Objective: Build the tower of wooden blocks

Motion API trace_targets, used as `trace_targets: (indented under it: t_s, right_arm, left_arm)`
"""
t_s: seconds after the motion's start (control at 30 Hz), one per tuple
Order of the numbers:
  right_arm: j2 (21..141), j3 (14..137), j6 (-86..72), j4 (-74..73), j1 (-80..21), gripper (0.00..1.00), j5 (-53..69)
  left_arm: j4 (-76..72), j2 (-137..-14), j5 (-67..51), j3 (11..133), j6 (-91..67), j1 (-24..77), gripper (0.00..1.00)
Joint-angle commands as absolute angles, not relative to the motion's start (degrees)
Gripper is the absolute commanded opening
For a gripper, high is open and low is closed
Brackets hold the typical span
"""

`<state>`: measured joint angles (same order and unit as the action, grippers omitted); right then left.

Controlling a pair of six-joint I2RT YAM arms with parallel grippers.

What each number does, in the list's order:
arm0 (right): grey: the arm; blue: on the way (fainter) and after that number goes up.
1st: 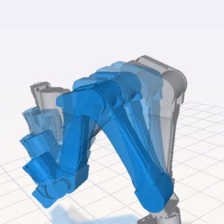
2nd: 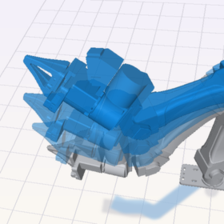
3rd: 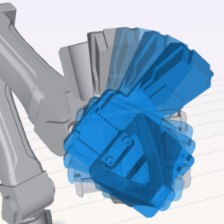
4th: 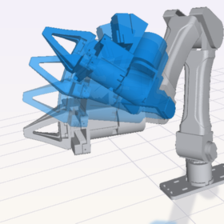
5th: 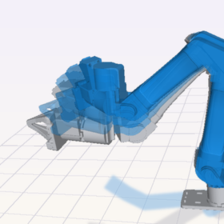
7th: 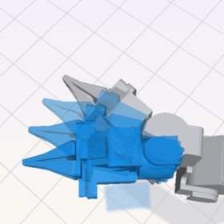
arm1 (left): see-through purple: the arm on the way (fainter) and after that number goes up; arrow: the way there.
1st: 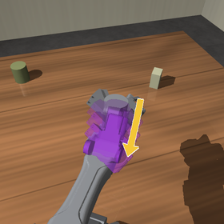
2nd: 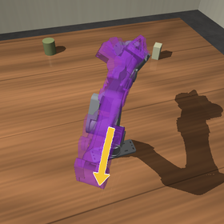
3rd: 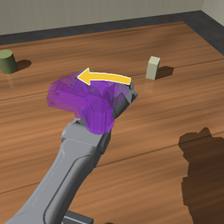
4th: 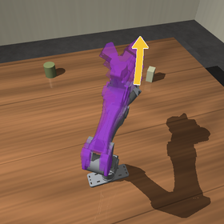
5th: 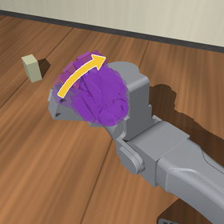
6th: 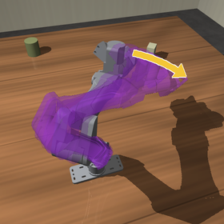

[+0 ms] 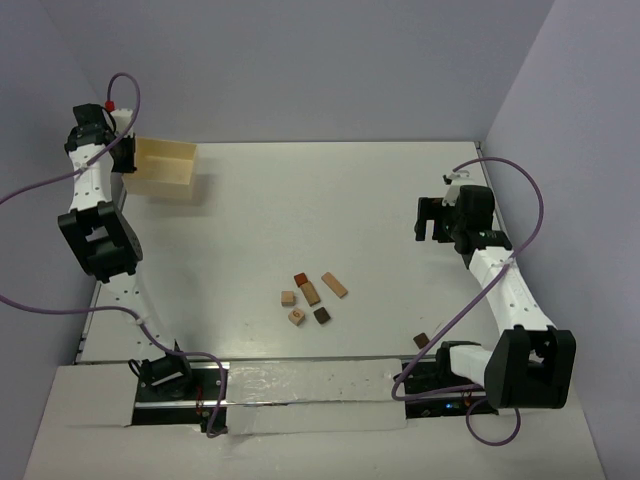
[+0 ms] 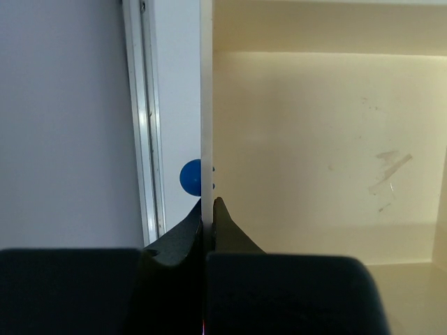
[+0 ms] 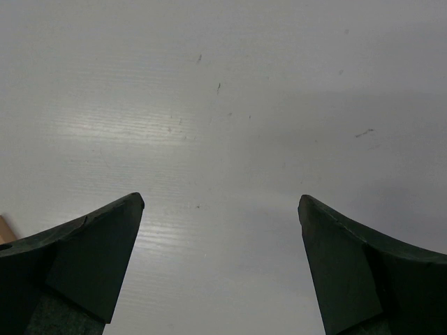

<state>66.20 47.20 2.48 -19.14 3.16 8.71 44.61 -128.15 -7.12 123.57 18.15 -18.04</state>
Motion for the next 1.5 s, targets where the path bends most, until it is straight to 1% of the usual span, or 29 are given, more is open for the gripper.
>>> trace_targets:
  t_s: [0.0,0.27,0.53,0.7,0.87,1.03,1.1,1.17,1.23,1.3,1.33,1.47]
  right_arm:
    - [67.0,49.3,2.8,-19.0,3.3,1.00,9.3]
    - [68.5,49.7,3.0,-19.5,3.3,1.00,9.3]
    - [70.0,50.4,3.0,-19.9,3.2,1.00,9.7]
    - [70.1,50.5,3.1,-20.1,3.2,1.00,9.8]
    - [69.6,50.6,2.9,-20.1,3.3,1.00,9.8]
    - [69.2,51.0,2.7,-20.6,3.2,1.00,9.8]
    - [68.6,51.1,2.6,-20.9,3.2,1.00,10.0]
    - [67.6,51.0,2.5,-21.0,3.2,1.00,10.2]
    - [65.6,50.8,2.4,-21.1,3.2,1.00,10.5]
    - [64.2,50.6,2.4,-21.4,3.2,1.00,11.1]
    - [63.3,50.7,2.4,-21.6,3.2,1.00,11.3]
    - [60.7,51.9,3.6,-23.2,3.3,1.00,12.2]
  left_arm:
    - [38.0,-130.6,-12.3,125.5,20.1,-18.3,0.03]
    - [36.0,-138.8,-12.4,133.1,19.5,-19.2,0.03]
    - [31.7,-140.9,-12.2,130.4,19.2,-19.6,0.05]
    - [31.8,-142.1,-14.2,130.7,18.1,-20.9,0.13]
    - [30.8,-141.1,-14.3,129.0,17.0,-21.4,0.22]
    - [31.7,-140.3,-14.5,130.0,16.4,-21.4,0.32]
    - [32.5,-139.8,-14.6,131.4,16.1,-21.4,0.44]
    - [33.3,-138.2,-15.5,132.9,15.9,-21.4,0.59]
    - [34.4,-135.3,-17.2,134.0,14.8,-21.4,0.84]
    - [34.4,-131.9,-18.4,133.9,14.0,-21.2,0.92]
    - [34.2,-129.5,-18.5,133.8,13.5,-21.1,0.94]
    - [34.7,-121.5,-18.5,133.4,12.0,-20.0,0.96]
